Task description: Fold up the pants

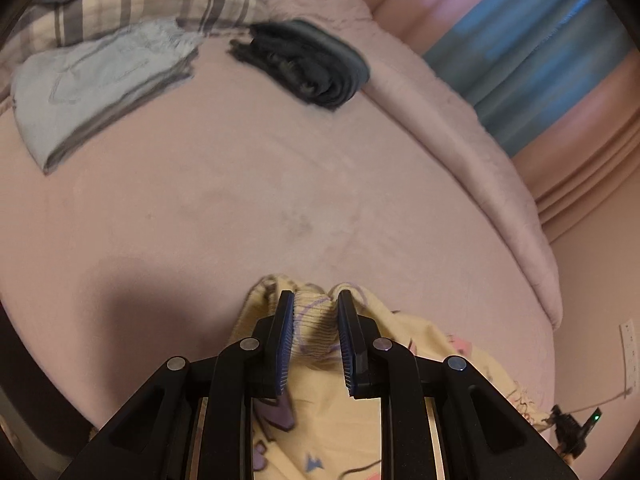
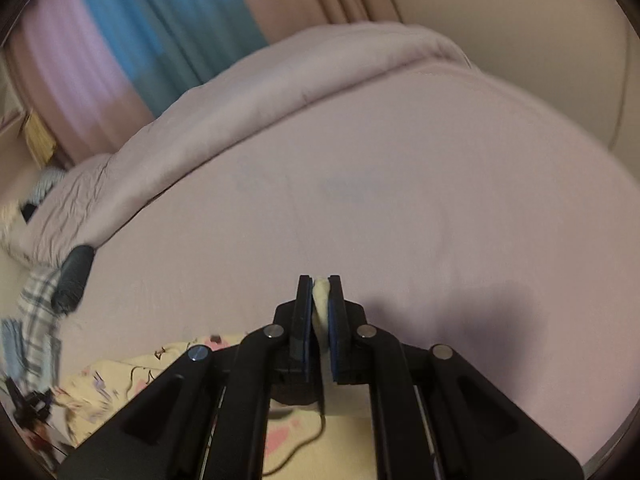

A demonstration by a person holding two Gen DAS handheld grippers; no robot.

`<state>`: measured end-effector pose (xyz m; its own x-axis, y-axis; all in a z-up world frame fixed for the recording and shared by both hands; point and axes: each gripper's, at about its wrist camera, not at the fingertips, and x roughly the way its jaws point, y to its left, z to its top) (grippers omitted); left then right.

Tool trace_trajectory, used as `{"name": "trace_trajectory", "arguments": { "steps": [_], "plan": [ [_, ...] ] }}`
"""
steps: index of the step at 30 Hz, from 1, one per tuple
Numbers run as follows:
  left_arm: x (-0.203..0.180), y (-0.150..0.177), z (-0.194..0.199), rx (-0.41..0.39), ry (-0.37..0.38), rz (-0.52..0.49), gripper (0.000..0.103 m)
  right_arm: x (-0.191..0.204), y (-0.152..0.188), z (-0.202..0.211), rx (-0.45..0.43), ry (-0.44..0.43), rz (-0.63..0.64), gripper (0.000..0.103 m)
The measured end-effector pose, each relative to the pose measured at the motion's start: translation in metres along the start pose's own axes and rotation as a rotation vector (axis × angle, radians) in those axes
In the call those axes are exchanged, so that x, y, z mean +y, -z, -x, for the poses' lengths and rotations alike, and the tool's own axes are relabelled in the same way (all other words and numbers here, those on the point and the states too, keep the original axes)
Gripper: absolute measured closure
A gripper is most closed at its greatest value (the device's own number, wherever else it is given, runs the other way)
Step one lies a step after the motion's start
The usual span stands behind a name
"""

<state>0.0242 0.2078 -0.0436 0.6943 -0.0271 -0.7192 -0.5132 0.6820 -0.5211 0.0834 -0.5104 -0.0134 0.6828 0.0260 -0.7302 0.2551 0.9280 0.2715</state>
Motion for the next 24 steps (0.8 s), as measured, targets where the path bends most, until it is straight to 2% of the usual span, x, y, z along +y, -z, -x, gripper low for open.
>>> {"name": "trace_trajectory", "arguments": {
  "steps": [5,8,12,17,19,24],
  "plan": [
    [0.004,-0.007,0.045,-0.066,0.082,0.009,0.084,0.012,-0.003,0.041,-0.084,-0.041,0.021,0.095],
    [0.018,0.005,0.055,-0.057,0.078,0.019,0.084,0.012,0.004,0.070,-0.129,-0.029,0.072,0.095],
    [0.046,0.035,0.041,0.034,0.028,0.030,0.084,-0.019,0.035,0.079,-0.089,-0.033,0.028,0.095],
    [0.069,0.059,0.011,0.137,-0.058,0.088,0.083,-0.057,0.095,0.056,0.012,0.009,-0.079,0.093],
    [0.070,0.059,0.009,0.139,-0.058,0.094,0.083,-0.065,0.110,0.047,0.041,0.020,-0.115,0.093],
    [0.062,0.050,0.021,0.112,-0.010,0.095,0.083,-0.066,0.105,0.063,-0.036,-0.009,-0.150,0.092]
  ]
}}
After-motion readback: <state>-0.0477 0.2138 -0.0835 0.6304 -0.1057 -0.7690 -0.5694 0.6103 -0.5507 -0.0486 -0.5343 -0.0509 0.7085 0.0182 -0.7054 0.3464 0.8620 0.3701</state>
